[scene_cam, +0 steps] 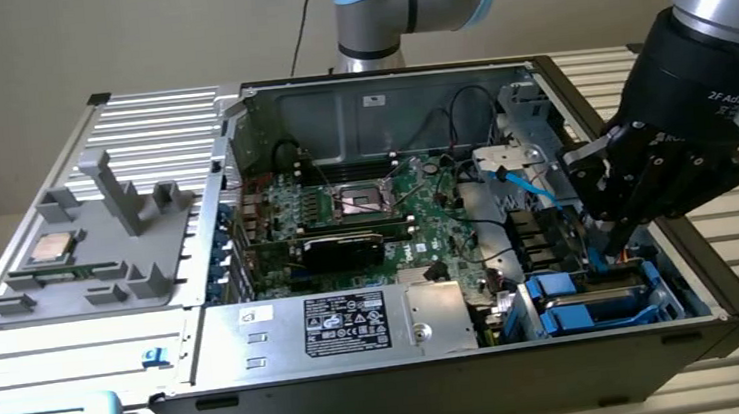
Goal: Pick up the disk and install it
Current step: 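Insert the second disk wire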
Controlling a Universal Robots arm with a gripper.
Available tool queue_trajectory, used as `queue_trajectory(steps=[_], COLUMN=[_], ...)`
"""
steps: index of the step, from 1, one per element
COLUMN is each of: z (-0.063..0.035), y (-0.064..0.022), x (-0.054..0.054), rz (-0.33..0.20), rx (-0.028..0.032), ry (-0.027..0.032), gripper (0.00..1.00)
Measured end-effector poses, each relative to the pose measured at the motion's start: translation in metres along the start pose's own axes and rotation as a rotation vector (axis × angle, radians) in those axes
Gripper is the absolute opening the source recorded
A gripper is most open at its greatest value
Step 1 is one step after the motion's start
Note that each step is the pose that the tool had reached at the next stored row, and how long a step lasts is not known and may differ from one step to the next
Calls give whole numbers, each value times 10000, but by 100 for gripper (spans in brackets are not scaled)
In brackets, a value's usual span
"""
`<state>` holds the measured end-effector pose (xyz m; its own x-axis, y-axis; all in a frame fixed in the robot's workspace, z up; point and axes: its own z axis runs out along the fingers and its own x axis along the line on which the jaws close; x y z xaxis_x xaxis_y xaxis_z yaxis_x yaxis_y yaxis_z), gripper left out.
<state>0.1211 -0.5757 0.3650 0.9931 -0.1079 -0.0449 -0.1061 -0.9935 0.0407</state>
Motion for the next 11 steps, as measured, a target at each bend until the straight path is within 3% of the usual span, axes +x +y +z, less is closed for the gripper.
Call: queue_trajectory(steps=[11], z=[95], y=[75], x=[19], rz=[-313], rx=[156], ry=[19], gripper=[11])
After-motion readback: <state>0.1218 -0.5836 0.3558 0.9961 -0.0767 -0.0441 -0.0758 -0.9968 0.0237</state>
